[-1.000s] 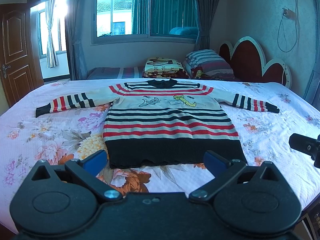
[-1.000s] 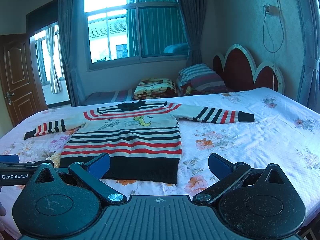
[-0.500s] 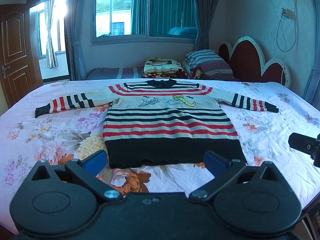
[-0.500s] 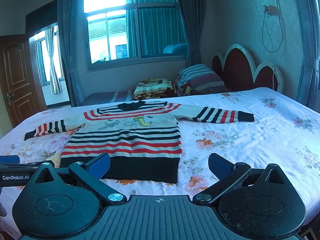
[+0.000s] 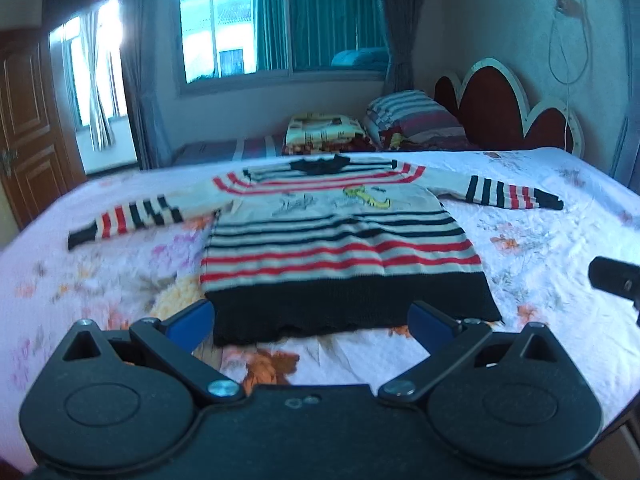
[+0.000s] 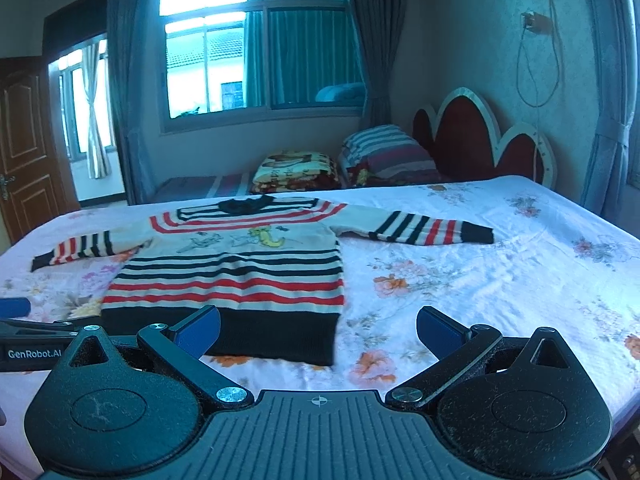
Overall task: Fold small clothes
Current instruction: 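Move the right gripper to the black sleeve cuff and close on it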
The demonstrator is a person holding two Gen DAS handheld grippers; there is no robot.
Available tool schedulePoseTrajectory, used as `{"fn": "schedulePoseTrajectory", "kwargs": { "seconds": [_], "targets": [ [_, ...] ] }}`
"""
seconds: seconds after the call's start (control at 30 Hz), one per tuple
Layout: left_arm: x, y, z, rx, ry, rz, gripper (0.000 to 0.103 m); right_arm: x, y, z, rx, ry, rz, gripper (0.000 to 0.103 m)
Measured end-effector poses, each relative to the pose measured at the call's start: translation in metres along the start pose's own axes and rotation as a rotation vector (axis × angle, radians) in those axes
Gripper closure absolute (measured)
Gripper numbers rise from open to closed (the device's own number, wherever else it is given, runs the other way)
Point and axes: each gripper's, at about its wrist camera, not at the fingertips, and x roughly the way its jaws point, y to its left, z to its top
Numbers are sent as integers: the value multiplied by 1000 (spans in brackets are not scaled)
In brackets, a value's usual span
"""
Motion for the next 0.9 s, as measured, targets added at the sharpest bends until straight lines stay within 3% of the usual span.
{"fn": "schedulePoseTrajectory", "kwargs": {
  "seconds": [0.13,0.23,0.37,0.5,0.53,0.6,0.67,0.77,0.9],
  "targets": [
    [16,-4,12,-45,-15,-68,0,10,-21,7,15,-8,-49,0],
    [36,-10,26,-53,-26,33,0,24,-46,19,55,-23,-83,0],
    [72,-9,46,-75,-19,-34,1,51,-93,38,141,-45,-102,0],
    [109,-11,72,-95,-41,-13,1,95,-136,60,210,-49,-104,1],
    [120,-12,79,-100,-44,9,1,108,-146,65,225,-55,-102,11],
    [142,-14,91,-94,-45,13,1,138,-165,77,249,-38,-87,43],
    [170,-17,102,-79,-3,-10,1,169,-184,86,287,-15,-86,43],
    [209,-27,111,-25,16,53,1,215,-215,95,350,-13,-91,43],
    [260,-29,122,-93,83,60,1,285,-265,93,469,25,-103,43]
  ]
}}
